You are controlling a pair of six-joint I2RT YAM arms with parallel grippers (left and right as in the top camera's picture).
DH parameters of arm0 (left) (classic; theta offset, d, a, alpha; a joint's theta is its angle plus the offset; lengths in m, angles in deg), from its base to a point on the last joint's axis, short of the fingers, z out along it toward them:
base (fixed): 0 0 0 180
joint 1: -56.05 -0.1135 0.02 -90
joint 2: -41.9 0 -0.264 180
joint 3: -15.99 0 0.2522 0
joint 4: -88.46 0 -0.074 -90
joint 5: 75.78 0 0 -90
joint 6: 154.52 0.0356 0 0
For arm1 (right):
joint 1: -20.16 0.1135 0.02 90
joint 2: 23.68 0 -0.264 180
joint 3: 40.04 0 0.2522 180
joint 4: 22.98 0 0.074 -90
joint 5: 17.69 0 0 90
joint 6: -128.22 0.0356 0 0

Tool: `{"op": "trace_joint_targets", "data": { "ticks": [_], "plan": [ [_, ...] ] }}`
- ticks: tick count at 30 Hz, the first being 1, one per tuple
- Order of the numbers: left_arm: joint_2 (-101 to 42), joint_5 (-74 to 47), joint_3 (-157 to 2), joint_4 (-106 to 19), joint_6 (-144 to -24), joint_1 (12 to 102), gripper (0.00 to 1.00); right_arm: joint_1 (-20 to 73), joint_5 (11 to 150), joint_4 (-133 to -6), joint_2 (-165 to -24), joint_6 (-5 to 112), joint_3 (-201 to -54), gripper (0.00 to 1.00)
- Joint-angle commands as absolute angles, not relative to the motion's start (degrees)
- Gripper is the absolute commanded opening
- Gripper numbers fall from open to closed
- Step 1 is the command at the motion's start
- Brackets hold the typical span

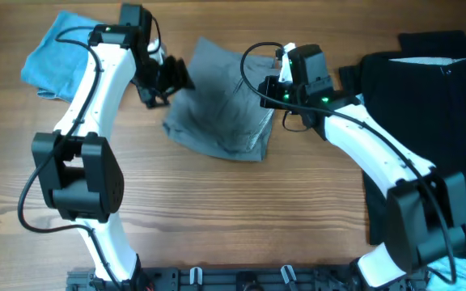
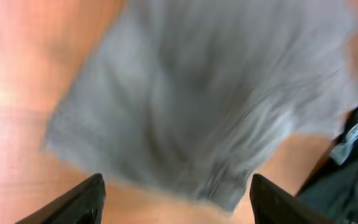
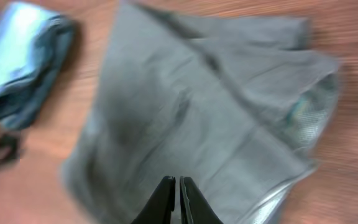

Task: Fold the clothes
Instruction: 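Press and adjust the folded shorts with both grippers, then grasp the folded grey shorts' edges with both grippers and lift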

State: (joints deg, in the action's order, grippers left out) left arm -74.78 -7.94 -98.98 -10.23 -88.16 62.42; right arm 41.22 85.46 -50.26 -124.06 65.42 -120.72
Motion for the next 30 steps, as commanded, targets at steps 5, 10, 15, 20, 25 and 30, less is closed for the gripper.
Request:
{"op": "trace_joint_targets", "data": {
  "ticks": [5,10,15,20,25,30],
  "plan": [
    [-74.3,-7.0,-93.6,-7.4,-87.5,63.1,0.16,41.1,85.8,-47.8,-136.5,67.5,-120.9,0.08],
    [-74.3,-6.9,-84.9,-11.3,-87.5,64.1,0.04,41.1,91.4,-51.3,-139.4,67.7,-120.9,0.06],
    [-74.4,-4.6,-72.4,-29.2,-93.0,64.5,0.04,41.1,91.9,-64.4,-139.2,78.1,-120.9,0.04],
    [-74.4,-2.6,-66.0,-45.6,-95.3,62.5,0.04,41.5,98.7,-73.1,-137.5,78.9,-120.9,0.04],
    [-74.1,-12.5,-68.5,-58.5,-99.9,58.1,0.06,44.3,97.7,-80.5,-132.0,75.4,-120.9,0.05],
    [-73.6,-24.9,-75.2,-56.6,-98.0,53.7,0.18,45.3,93.2,-78.9,-124.1,69.8,-120.9,0.04]
  ]
}}
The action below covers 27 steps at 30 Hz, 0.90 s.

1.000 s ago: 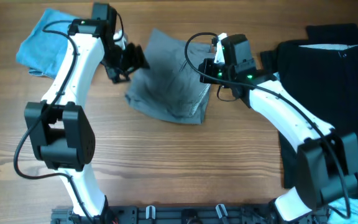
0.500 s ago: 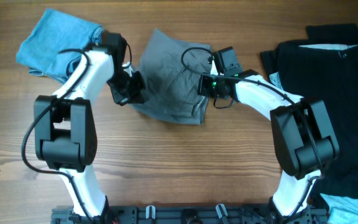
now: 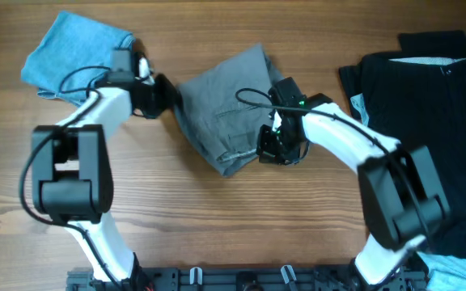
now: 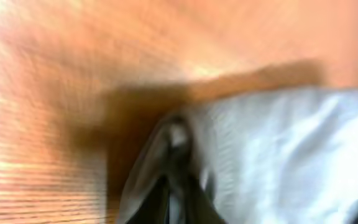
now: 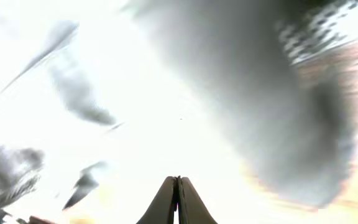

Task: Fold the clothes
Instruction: 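Grasp the folded grey shorts' edges with both grippers and lift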

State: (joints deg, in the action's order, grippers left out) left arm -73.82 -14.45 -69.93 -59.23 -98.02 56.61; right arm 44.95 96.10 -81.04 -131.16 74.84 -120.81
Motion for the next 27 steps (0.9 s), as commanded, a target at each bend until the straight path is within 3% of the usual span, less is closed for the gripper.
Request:
{"op": "trace_joint_targets", "data": {
  "ticks": [1,2,3,5,9,17,27],
  "plan": [
    [-73.2,-27.1,-76.1,-54.6,-96.8,53.0,0.22,45.2,92.0,-77.3,-122.7,68.1,-120.9,0.04],
    [-72.7,-29.3,-76.8,-52.4,-95.7,52.3,0.28,45.1,90.5,-76.0,-121.7,67.1,-120.9,0.04],
    [-71.2,-33.7,-76.9,-44.0,-90.3,51.0,0.47,44.3,86.7,-72.2,-120.1,65.0,-120.9,0.04],
    [-71.2,-33.5,-76.9,-38.0,-85.5,51.0,0.69,43.7,84.5,-71.1,-120.4,65.0,-120.9,0.04],
    [-71.3,-32.6,-74.7,-31.9,-78.5,53.1,1.00,41.6,80.4,-69.0,-124.2,65.3,-120.9,0.04],
    [-71.4,-24.0,-69.2,-35.8,-80.9,58.9,1.00,37.4,93.8,-68.2,-136.8,71.9,-120.9,0.04],
    [-71.7,-21.7,-61.4,-54.0,-101.8,65.6,0.99,37.4,99.4,-66.5,-140.8,72.5,-120.9,0.04]
  ]
}}
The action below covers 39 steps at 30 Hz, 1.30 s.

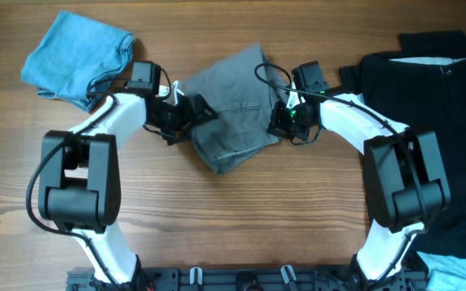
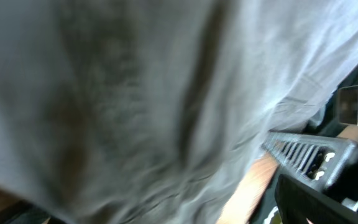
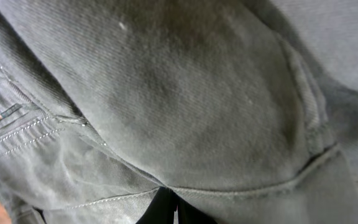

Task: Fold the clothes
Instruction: 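Grasp the folded grey shorts' edges with both grippers and lift, then carry the folded shorts to the top left with the left gripper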

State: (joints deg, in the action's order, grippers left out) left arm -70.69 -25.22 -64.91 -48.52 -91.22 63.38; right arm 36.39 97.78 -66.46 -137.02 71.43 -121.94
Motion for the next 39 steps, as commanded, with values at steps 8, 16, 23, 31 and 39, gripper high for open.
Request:
{"op": "trace_joint_targets", "data": {
  "ticks": [8,16,23,31,39],
  "plan": [
    [-76.5,-21.7,-61.2,-69.5,-106.0,71.6,0.76,37.4,99.4,-66.1,-140.8,72.5,-120.9,0.04],
    [-76.8,-19.6,-61.3,-70.9,-105.2,71.5,0.04,37.3,100.8,-66.8,-140.0,70.0,-120.9,0.04],
    [-68.8,-23.0,-64.0,-61.2,-100.4,63.6,0.04,35.8,102.4,-71.3,-129.1,62.5,-121.1,0.04],
    [-54.6,-24.5,-71.8,-62.1,-98.0,52.4,0.04,35.0,102.2,-72.0,-119.1,59.2,-121.1,0.06],
    [-53.9,-12.6,-72.1,-74.1,-99.4,42.4,0.04,35.1,102.4,-75.8,-118.9,59.2,-121.1,0.06]
  ]
}}
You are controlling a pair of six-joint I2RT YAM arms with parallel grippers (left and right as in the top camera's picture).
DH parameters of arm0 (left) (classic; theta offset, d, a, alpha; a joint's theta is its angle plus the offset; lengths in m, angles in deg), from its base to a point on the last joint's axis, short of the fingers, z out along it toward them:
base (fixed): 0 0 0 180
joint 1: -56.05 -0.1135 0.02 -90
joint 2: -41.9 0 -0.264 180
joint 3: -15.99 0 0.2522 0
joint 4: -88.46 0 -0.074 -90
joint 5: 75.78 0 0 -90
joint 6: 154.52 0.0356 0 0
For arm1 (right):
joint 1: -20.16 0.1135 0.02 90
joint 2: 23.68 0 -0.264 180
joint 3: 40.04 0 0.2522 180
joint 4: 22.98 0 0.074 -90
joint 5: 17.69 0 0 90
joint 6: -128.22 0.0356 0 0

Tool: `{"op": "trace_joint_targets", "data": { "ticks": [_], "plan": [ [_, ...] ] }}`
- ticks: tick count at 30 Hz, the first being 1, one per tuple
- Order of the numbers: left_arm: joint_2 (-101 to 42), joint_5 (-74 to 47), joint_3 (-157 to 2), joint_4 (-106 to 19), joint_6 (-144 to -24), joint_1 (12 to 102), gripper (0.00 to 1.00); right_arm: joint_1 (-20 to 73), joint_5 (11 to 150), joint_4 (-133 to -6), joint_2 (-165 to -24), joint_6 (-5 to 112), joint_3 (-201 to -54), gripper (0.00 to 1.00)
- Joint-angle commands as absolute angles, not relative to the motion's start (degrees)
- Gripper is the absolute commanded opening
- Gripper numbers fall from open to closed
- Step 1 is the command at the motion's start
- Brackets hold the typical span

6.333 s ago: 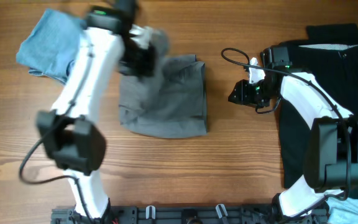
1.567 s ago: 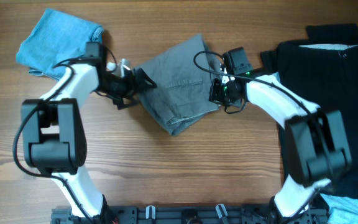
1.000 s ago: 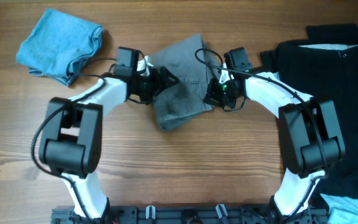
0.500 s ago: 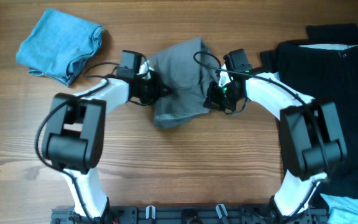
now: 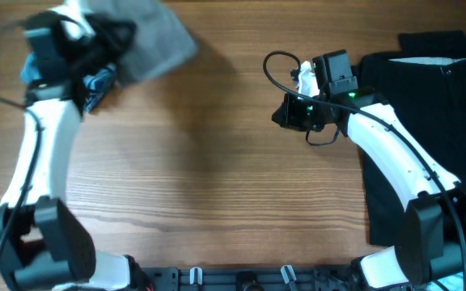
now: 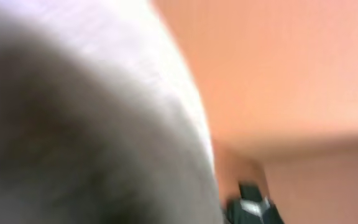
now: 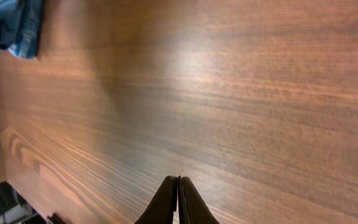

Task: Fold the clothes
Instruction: 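Carry the folded shorts to the top left with the left gripper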

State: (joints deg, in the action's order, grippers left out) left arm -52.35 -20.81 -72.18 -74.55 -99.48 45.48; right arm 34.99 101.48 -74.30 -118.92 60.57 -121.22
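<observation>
The folded grey garment (image 5: 156,36) hangs lifted at the far left, blurred, with my left gripper (image 5: 108,36) shut on it. In the left wrist view the grey cloth (image 6: 73,124) fills the picture and hides the fingers. Below it peeks the folded blue garment (image 5: 98,82), which also shows in the right wrist view as a blue bundle (image 7: 14,25). My right gripper (image 5: 280,115) is shut and holds nothing; it hovers over bare wood right of centre, fingertips pressed together (image 7: 178,186).
A pile of black clothes (image 5: 427,121) covers the right side of the wooden table (image 5: 217,186), with a pale garment showing at its top edge. The right arm reaches out from above that pile.
The grey garment was lying folded in the middle with both grippers at its sides. Now the left gripper holds it raised at the far left, over the blue garment. The right gripper is off it.
At first the grey garment lay loosely folded in the centre, left gripper open at its left edge, right gripper shut above it. Then it was narrower, both grippers working at its edges. By now the left gripper has it lifted at the blue garment.
</observation>
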Motion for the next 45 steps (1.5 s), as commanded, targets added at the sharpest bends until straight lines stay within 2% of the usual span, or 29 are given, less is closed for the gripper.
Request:
{"op": "trace_joint_targets", "data": {
  "ticks": [1,4,8,10,11,13,14,15,22,26,32,33,34,35,36,39,45],
  "plan": [
    [-54.7,-10.7,-72.1,-74.2,-99.5,41.4,0.04,35.1,102.3,-76.7,-118.9,59.2,-121.1,0.06],
    [-58.6,-5.8,-72.1,-75.3,-99.5,39.0,0.04,35.1,102.3,-78.9,-118.9,59.2,-121.1,0.06],
    [-65.1,-5.2,-72.1,-78.1,-99.5,36.9,0.04,35.1,102.3,-80.4,-118.9,59.4,-121.1,0.05],
    [-68.4,-5.2,-72.1,-77.9,-99.5,36.1,0.13,35.1,102.4,-80.6,-118.9,59.4,-121.1,0.04],
    [-69.7,-5.2,-72.1,-77.6,-99.5,35.6,0.31,35.1,102.4,-80.6,-118.9,59.4,-121.1,0.04],
    [-71.4,-5.2,-72.1,-76.0,-99.5,34.3,0.83,35.1,102.4,-81.2,-118.9,59.7,-121.1,0.04],
    [-71.4,-5.2,-72.1,-74.8,-99.4,33.6,0.97,35.1,102.4,-81.5,-118.9,59.8,-121.1,0.04],
    [-71.4,-5.2,-72.1,-73.7,-99.2,32.9,1.00,35.1,102.4,-81.8,-118.9,59.8,-121.1,0.04],
    [-66.8,-17.9,-72.9,-56.8,-99.2,26.5,1.00,35.1,102.4,-82.0,-118.9,60.9,-121.1,0.04],
    [-61.2,-23.0,-73.1,-49.1,-93.6,23.6,1.00,35.1,102.4,-82.1,-118.9,60.9,-121.1,0.04],
    [-51.1,-23.0,-73.1,-46.3,-86.7,23.0,1.00,35.1,102.4,-82.1,-118.9,60.9,-121.1,0.04],
    [-50.1,-22.6,-73.1,-47.5,-85.8,23.3,0.89,35.1,102.4,-82.0,-118.9,60.9,-121.1,0.04],
    [-49.6,-21.5,-73.1,-49.0,-85.2,23.9,0.68,35.1,102.4,-82.0,-118.9,60.9,-121.1,0.04],
    [-49.4,-19.4,-73.1,-50.8,-84.8,24.5,0.24,35.1,102.4,-82.0,-118.9,60.9,-121.1,0.04],
    [-49.6,-16.0,-73.1,-52.5,-84.6,25.3,0.04,35.1,102.4,-82.0,-118.9,61.0,-121.1,0.04],
    [-53.8,-4.7,-73.1,-58.2,-84.6,29.5,0.04,35.1,102.3,-82.0,-118.9,62.2,-121.1,0.04],
    [-71.0,-3.1,-73.1,-69.2,-85.2,33.2,0.04,35.1,102.1,-81.5,-118.9,62.5,-121.1,0.04]
  ]
}}
